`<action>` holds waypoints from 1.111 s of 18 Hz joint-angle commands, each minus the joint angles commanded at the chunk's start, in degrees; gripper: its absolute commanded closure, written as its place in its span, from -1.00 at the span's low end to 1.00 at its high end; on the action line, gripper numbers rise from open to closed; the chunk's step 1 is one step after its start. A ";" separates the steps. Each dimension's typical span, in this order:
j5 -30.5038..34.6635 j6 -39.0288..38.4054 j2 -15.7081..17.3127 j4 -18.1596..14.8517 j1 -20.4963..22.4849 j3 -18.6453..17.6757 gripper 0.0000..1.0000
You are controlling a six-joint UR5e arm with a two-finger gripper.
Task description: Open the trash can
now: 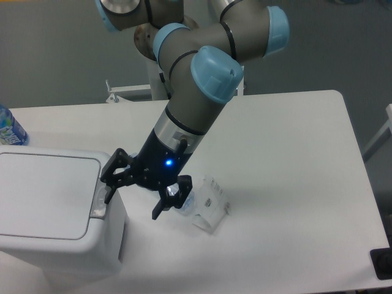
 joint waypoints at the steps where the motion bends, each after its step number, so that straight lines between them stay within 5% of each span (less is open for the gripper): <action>1: 0.00 0.00 -0.09 0.00 -0.09 -0.09 -1.00; 20: 0.09 0.00 -0.88 0.00 -0.18 1.23 -1.00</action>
